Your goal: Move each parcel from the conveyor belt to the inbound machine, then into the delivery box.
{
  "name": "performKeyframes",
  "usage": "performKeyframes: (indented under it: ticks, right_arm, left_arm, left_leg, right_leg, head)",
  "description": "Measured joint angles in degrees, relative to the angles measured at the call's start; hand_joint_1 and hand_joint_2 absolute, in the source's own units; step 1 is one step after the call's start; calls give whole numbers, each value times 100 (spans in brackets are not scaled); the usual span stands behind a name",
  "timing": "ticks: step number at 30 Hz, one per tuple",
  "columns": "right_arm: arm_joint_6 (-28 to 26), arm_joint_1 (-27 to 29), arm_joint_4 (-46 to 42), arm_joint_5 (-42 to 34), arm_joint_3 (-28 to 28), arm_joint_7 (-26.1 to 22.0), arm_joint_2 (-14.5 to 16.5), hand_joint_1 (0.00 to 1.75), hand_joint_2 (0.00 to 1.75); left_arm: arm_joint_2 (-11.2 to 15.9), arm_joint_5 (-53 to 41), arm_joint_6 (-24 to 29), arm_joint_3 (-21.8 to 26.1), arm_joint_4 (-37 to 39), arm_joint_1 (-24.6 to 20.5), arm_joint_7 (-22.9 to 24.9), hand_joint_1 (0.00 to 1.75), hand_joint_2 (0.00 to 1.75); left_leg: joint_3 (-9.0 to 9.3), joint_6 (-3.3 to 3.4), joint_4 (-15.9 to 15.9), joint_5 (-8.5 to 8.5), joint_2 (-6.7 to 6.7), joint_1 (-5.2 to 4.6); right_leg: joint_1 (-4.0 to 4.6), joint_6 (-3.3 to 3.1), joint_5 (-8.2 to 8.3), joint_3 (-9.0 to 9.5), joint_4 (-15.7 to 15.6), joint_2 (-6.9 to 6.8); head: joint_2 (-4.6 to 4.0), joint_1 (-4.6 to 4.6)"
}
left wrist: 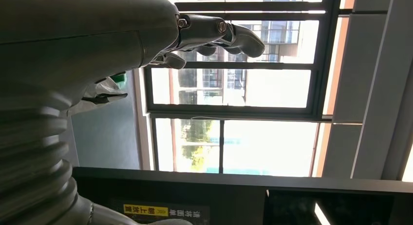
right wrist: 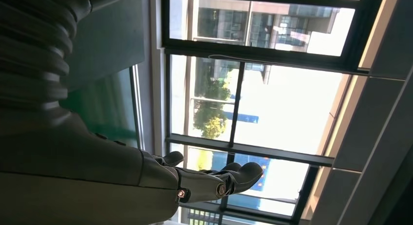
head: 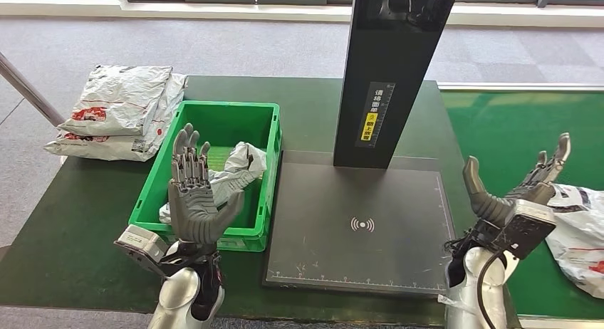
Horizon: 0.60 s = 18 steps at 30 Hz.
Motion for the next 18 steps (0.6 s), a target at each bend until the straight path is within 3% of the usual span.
performKeyframes:
  ticks: [10, 11, 14, 15, 18]
  right_arm:
    - [-30, -107, 152, -17, 0, 0, -2, 0, 175]
    - [-31, -115, 166, -16, 0, 0, -2, 14, 175]
    - [-7, -126, 203, -1, 1, 0, -2, 145, 175]
    - [4, -127, 208, 14, 2, 0, -2, 175, 175]
    - [15, -127, 210, 83, 10, 0, -2, 175, 175]
  left_arm:
    - [0, 14, 48, 0, 1, 2, 0, 0, 175]
    - [0, 19, 49, 0, 1, 1, 0, 7, 175]
    - [0, 32, 49, 0, 0, 1, 0, 137, 175]
    - [0, 35, 49, 0, 0, 1, 0, 173, 175]
    - [0, 38, 48, 0, -6, 2, 0, 175, 175]
  left_leg:
    - [0, 0, 0, 0, -1, 0]
    - [0, 0, 0, 0, -1, 0]
    - [0, 0, 0, 0, -1, 0]
    - [0, 0, 0, 0, -1, 0]
    - [0, 0, 0, 0, -1, 0]
  right_leg:
    - [0, 0, 0, 0, 0, -3]
    - [0, 0, 0, 0, 0, -3]
    - [0, 0, 0, 0, 0, -3]
    - [0, 0, 0, 0, 0, -3]
    - [0, 0, 0, 1, 0, -3]
  head:
    - [-1, 1]
    - [-1, 0]
    - [0, 0]
    - [0, 0]
    - [-1, 1]
